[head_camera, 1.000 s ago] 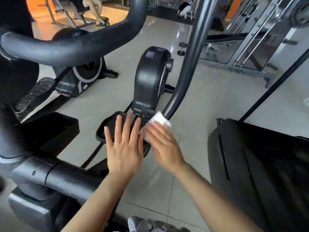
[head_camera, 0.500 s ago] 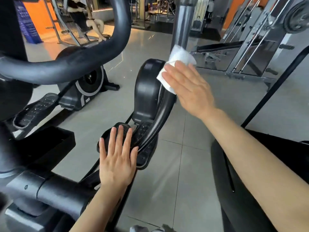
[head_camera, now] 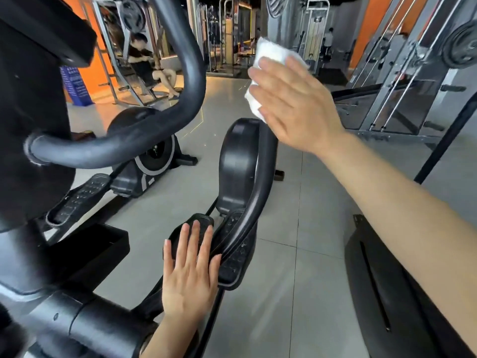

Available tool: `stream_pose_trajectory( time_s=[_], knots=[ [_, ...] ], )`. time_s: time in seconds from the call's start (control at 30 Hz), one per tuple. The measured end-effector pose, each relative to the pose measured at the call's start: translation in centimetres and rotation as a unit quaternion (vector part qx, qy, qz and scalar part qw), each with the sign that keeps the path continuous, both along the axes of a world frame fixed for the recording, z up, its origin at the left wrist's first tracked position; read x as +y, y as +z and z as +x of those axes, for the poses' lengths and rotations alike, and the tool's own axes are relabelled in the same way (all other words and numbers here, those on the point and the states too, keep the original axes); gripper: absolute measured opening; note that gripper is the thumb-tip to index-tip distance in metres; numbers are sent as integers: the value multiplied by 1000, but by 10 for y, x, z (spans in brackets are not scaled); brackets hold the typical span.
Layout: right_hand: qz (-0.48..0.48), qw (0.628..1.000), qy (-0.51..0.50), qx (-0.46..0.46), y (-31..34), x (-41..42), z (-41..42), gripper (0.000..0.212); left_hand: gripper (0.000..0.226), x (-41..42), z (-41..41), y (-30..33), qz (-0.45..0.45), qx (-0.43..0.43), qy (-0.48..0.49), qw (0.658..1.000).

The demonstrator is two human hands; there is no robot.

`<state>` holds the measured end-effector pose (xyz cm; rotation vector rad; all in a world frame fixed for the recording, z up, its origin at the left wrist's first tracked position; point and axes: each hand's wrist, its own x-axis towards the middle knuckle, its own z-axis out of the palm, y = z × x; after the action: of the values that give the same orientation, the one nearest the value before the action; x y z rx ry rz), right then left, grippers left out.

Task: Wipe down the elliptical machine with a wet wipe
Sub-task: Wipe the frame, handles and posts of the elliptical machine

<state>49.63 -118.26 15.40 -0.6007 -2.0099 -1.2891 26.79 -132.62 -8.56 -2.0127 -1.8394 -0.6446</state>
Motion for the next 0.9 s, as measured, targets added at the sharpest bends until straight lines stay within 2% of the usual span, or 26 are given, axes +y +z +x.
stream_pose_trajectory(
  time_s=[0.07,0.17,0.27,0.33,0.4,0.53,0.63,0.7,0.77,0.83,0.9],
  knots=[
    [-16,1000,8,14,0,-1,-4,30,57,1,0,0,7,-4,6,1000],
    [-87,994,32,52,-53,-14,-8,28,57,1,0,3,21,-15,7,1000],
    [-189,982,25,6,-123,-35,-5,29,56,1,1,4,25,-18,10,999],
    [-222,974,13,-35,-134,-43,-2,32,56,1,2,5,20,-17,13,1000],
    [-189,980,14,-56,-105,-36,0,31,56,1,4,5,16,-12,20,1000],
    [-52,997,27,-49,-5,-7,3,28,56,-1,4,5,20,-18,28,999],
    [-24,999,43,-5,11,-1,-3,27,56,-1,5,7,17,-36,33,999],
    [-75,994,46,68,-18,-7,-12,29,56,-1,5,6,18,-44,32,998],
    [-155,982,43,96,-68,-21,-20,29,55,-2,4,6,23,-57,32,998],
    [-227,970,31,77,-127,-37,-23,29,54,-2,1,7,33,-68,34,997],
    [-241,970,13,40,-160,-49,-17,30,53,-1,3,6,37,-74,30,996]
  ],
)
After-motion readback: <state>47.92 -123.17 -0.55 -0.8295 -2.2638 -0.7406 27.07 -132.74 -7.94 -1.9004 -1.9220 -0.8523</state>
